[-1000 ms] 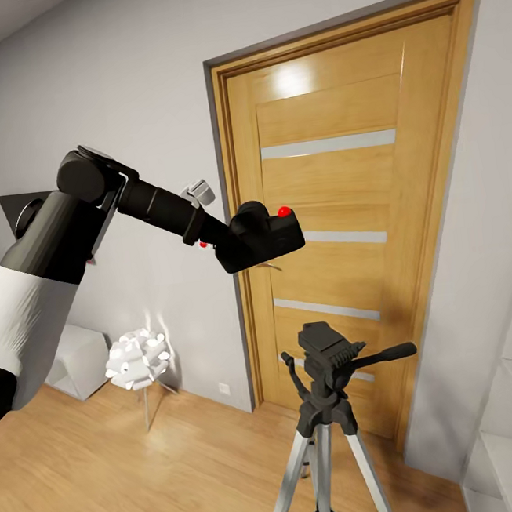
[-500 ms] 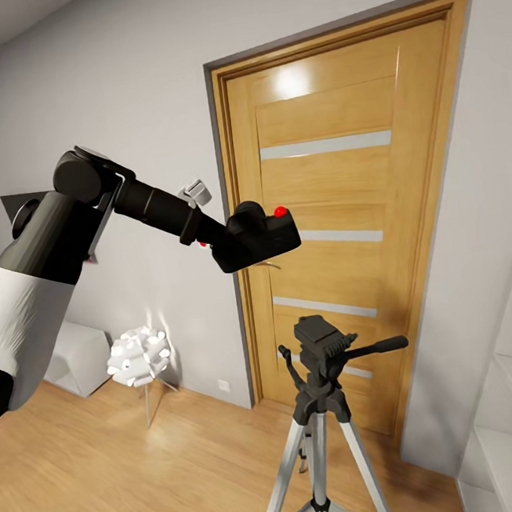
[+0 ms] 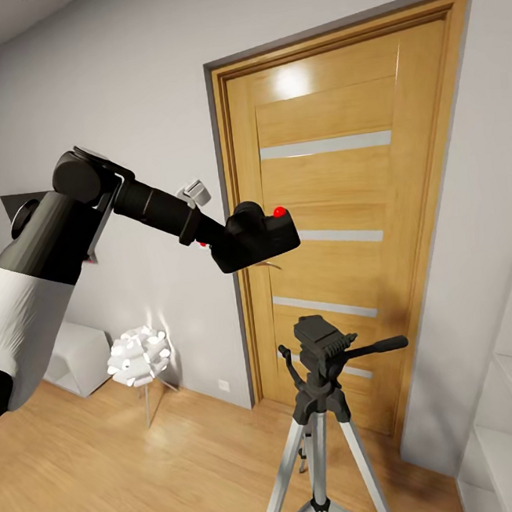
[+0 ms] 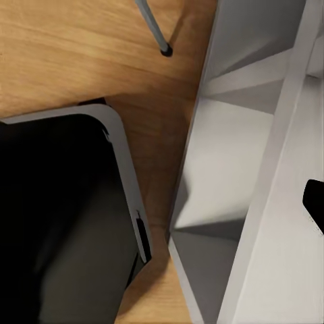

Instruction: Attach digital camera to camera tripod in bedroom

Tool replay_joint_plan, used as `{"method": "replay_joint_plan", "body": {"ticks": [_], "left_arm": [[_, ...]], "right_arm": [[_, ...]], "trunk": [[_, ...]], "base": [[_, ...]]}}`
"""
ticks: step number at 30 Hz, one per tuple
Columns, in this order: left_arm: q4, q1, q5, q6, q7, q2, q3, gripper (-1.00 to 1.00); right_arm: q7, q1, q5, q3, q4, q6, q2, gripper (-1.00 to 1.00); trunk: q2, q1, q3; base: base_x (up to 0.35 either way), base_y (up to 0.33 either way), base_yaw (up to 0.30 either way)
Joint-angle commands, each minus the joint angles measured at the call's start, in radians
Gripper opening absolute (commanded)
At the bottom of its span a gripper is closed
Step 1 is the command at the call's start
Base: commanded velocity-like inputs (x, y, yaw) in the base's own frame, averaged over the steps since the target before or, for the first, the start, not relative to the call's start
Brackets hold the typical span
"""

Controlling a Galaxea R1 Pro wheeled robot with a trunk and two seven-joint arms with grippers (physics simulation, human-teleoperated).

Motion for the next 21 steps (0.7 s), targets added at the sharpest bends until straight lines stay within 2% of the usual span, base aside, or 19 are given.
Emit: {"method": "replay_joint_plan", "body": {"ticks": [1,11,16,17,18,21], "left_arm": [[-0.001,0.0,-0.01,0.01,-0.009,0.001,-0.001,-1.0],[-0.001,-0.001,-0.009,0.01,-0.009,0.0,-0.001,-1.0],[0.004,-0.002,-0.009,0.01,-0.009,-0.011,0.001,-1.0],[0.051,-0.002,-0.008,0.01,-0.009,-0.032,0.03,-1.0],[0.084,-0.002,-0.009,0.01,-0.009,-0.044,0.055,-1.0],[0.139,-0.002,-0.009,0.01,-0.009,-0.064,0.096,-1.0]], "right_arm": [[0.002,-0.002,-0.007,-0.002,0.005,-0.013,0.0,1.0],[0.0,-0.002,-0.006,-0.001,-0.004,-0.038,-0.001,1.0],[-0.003,-0.002,-0.004,0.001,-0.122,-0.06,-0.005,1.0],[-0.004,-0.002,-0.003,0.001,-0.222,-0.069,-0.018,1.0],[-0.003,-0.002,-0.003,0.001,-0.257,-0.073,-0.024,1.0],[-0.003,-0.002,-0.003,0.0,-0.309,-0.084,-0.03,1.0]], "trunk": [[-0.001,0.0,0.0],[-0.001,0.0,0.0],[-0.001,0.0,0.0],[-0.001,0.0,0.0],[-0.001,0.0,0.0],[-0.001,0.0,0.0]], "base": [[0.0,0.0,0.0],[0.0,0.0,0.093],[0.0,0.0,0.03],[0.0,0.0,0.005],[0.0,0.0,0.003],[0.0,0.0,0.002]]}}
